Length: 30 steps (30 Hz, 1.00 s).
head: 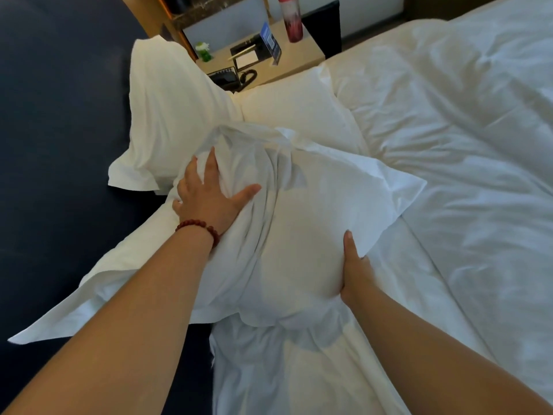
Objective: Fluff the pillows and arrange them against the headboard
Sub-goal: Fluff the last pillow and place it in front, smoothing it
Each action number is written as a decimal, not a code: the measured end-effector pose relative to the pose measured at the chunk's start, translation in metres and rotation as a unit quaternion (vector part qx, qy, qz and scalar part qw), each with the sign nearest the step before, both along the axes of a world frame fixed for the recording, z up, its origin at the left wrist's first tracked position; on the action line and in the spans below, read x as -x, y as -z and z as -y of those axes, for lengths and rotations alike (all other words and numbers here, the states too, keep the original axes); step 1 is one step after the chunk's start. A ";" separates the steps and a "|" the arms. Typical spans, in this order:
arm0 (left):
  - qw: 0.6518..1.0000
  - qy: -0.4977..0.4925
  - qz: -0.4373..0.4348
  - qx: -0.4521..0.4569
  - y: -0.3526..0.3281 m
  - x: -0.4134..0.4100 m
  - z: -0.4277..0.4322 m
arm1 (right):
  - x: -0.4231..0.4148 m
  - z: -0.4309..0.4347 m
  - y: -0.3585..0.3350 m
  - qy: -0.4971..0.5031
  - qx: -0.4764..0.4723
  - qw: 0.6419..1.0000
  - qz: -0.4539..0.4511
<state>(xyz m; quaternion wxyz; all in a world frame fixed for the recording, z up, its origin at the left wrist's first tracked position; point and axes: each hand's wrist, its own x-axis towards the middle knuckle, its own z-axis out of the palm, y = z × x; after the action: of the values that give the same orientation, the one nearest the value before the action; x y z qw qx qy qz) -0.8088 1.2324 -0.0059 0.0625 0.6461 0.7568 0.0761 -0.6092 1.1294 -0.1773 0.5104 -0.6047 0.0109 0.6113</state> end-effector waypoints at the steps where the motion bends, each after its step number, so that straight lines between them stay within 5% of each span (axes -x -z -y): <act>1: 1.000 -0.003 0.001 -0.004 -0.001 0.000 -0.001 | 0.001 -0.003 -0.005 0.006 0.008 1.000 0.009; 10: 0.995 -0.007 0.095 0.030 -0.024 0.007 0.010 | -0.034 -0.006 -0.075 -0.037 0.006 0.992 0.120; 15: 0.972 -0.040 0.152 0.176 -0.009 0.014 0.057 | -0.079 0.020 -0.107 -0.163 -0.005 0.933 0.322; 18: 0.968 -0.067 0.187 0.156 0.001 0.005 0.077 | -0.086 0.038 -0.100 -0.179 0.033 0.916 0.359; 24: 0.972 -0.103 0.137 0.163 0.008 0.000 0.078 | -0.102 0.050 -0.083 -0.075 0.038 0.943 0.321; 26: 0.956 -0.119 0.208 0.166 0.013 0.004 0.080 | -0.115 0.059 -0.068 -0.048 0.076 0.943 0.321; 30: 0.942 -0.136 0.273 0.140 0.018 0.007 0.085 | -0.117 0.068 -0.030 -0.068 0.109 0.987 0.099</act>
<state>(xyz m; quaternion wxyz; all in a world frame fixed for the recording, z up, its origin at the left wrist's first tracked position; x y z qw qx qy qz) -0.8157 1.1476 -0.0238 0.3457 0.4765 0.7942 0.1509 -0.4920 1.0610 -0.1474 0.3973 -0.7135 -0.0139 0.5770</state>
